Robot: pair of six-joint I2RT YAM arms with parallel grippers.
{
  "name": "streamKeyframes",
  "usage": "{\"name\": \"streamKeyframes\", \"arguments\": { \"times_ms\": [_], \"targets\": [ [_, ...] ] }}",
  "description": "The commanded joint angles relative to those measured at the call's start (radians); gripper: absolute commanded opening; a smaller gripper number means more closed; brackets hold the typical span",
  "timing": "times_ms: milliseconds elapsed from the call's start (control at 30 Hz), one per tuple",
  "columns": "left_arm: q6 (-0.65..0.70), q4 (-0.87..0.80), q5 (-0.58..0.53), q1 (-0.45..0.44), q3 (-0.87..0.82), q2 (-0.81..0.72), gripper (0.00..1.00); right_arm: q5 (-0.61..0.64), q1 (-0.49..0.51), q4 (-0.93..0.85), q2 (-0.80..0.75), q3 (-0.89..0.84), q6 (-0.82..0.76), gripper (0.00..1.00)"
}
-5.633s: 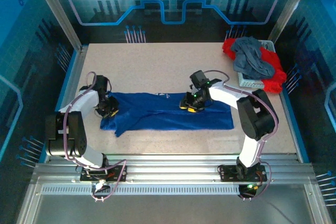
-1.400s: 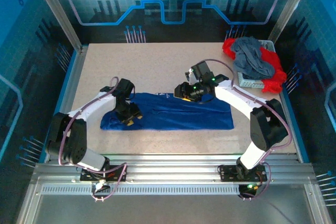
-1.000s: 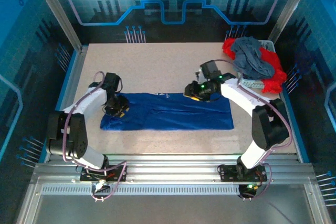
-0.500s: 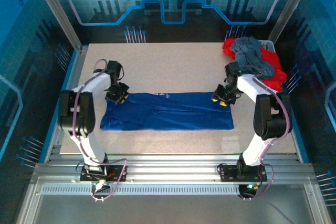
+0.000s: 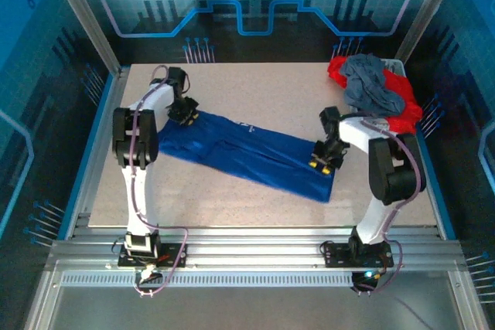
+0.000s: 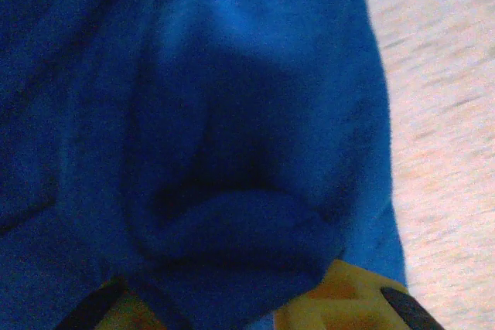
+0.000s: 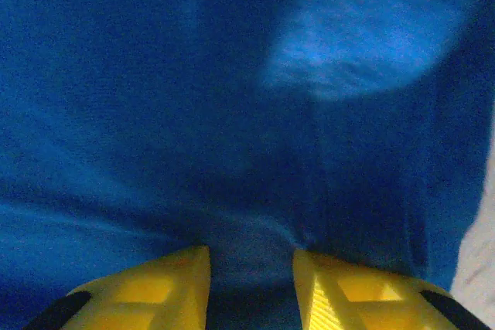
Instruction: Fold and stack the t-shirts
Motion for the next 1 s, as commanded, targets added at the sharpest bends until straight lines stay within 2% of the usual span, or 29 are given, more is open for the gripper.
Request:
{"name": "streamKeyframes", "arguments": {
  "times_ms": [0,67,167,233,300,367,433,533,600,667,767,967],
  "targets": [
    [0.004,0.105,0.150,-0.032,0.212,0.172,0.22,-0.110,0.157,-0.001,-0.068,-0.111,0.252,0.36],
    [0.000,0.110,0.198,-0.067,0.410,0.282,0.24,-0.122,0.279,0.001,-0.090,-0.085,0.332,0.37],
    [-0.041,0.164,0.271,-0.106,0.655,0.400,0.28,-0.216,0.388,0.040,-0.045,-0.031,0.386,0.38],
    [-0.070,0.194,0.274,-0.119,0.739,0.418,0.31,-0.204,0.412,0.018,-0.030,0.017,0.368,0.38],
    [-0.076,0.200,0.252,-0.122,0.740,0.370,0.32,-0.131,0.402,-0.040,-0.043,0.078,0.307,0.40],
    [-0.062,0.178,0.219,-0.121,0.662,0.267,0.34,-0.076,0.380,-0.035,-0.088,0.127,0.231,0.45],
    [-0.054,0.168,0.162,-0.122,0.499,0.125,0.33,-0.073,0.357,0.029,-0.106,0.166,0.142,0.48],
    [-0.104,0.234,0.083,-0.121,0.153,-0.105,0.30,-0.102,0.326,0.104,-0.021,0.278,-0.025,0.47],
    [-0.168,0.255,0.059,-0.116,-0.014,-0.191,0.27,-0.162,0.306,0.179,0.081,0.363,-0.112,0.43],
    [-0.236,0.289,0.055,-0.106,-0.138,-0.219,0.23,-0.207,0.289,0.216,0.212,0.500,-0.177,0.39],
    [-0.335,0.397,0.066,-0.077,-0.238,-0.206,0.20,-0.257,0.278,0.191,0.423,0.765,-0.241,0.34],
    [-0.327,0.381,0.037,-0.052,-0.164,-0.081,0.17,-0.265,0.274,0.040,0.769,1.212,-0.240,0.32]
  ]
}}
